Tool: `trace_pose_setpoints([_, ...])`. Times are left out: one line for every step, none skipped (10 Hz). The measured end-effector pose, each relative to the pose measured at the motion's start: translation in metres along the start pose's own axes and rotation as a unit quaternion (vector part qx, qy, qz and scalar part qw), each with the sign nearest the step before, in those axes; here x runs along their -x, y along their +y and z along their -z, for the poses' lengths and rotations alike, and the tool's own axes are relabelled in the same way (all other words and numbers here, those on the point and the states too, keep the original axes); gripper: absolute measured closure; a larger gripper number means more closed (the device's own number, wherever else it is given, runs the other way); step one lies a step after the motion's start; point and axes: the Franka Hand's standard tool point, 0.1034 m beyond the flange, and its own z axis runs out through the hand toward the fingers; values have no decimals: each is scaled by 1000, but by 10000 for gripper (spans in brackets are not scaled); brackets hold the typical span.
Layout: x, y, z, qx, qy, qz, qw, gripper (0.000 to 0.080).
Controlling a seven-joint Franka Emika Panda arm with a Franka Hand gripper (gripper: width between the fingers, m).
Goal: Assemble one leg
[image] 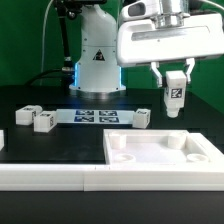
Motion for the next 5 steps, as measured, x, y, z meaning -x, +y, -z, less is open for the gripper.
trace_pose_setpoints([-9,0,1,-3,42,-3,999,509])
trace_pose_setpoints([-2,-1,-3,-3,47,-3,999,509])
trace_pose_setpoints([4,0,-7,-2,32,-3,999,509])
trace_pose_setpoints([5,0,-7,-2,29,-2,1000,509])
trace_pose_setpoints([6,0,-9,-2,28,4,1000,509])
